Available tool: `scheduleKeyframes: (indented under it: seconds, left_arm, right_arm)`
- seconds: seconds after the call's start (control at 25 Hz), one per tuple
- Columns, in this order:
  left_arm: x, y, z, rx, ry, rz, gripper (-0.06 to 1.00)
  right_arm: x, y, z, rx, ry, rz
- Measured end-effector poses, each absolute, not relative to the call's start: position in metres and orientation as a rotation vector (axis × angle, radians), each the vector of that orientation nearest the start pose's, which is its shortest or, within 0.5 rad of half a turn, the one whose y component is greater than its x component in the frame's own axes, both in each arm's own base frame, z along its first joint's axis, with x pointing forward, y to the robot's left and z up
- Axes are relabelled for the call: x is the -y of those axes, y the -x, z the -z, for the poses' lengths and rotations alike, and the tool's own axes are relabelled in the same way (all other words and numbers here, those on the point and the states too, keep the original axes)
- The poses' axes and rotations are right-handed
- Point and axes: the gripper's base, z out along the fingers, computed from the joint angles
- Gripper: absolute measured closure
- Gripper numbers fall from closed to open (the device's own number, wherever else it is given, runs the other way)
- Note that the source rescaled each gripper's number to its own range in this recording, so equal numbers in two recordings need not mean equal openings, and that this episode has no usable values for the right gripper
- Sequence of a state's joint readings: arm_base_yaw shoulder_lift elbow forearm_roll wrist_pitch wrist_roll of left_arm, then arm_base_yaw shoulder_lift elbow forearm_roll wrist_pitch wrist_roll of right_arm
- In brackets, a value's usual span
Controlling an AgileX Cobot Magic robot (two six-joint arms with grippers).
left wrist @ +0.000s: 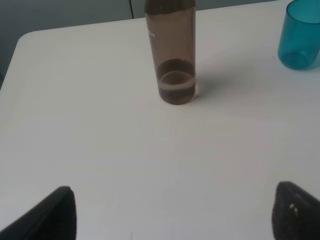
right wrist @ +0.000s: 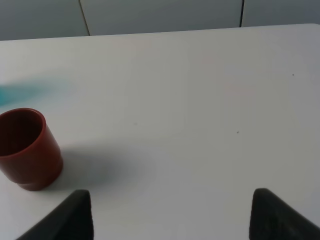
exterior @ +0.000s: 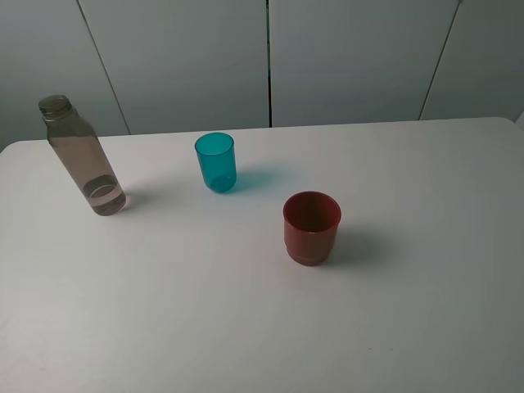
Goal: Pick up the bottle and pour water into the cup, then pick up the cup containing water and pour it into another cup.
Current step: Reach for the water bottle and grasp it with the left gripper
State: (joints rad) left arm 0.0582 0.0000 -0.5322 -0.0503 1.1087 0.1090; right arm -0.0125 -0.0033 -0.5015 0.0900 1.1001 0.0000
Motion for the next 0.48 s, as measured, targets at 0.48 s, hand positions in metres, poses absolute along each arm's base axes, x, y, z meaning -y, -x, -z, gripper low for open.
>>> scheduleKeyframes:
  seconds: [0.48]
  left_arm:
    - [0.0047, 0.0105, -0.2823, -2.059, -0.057, -0.044, -0.05]
  right_arm:
    - [-0.0074, 0.0073, -0.2748, -2.077, -0.001, -0.097]
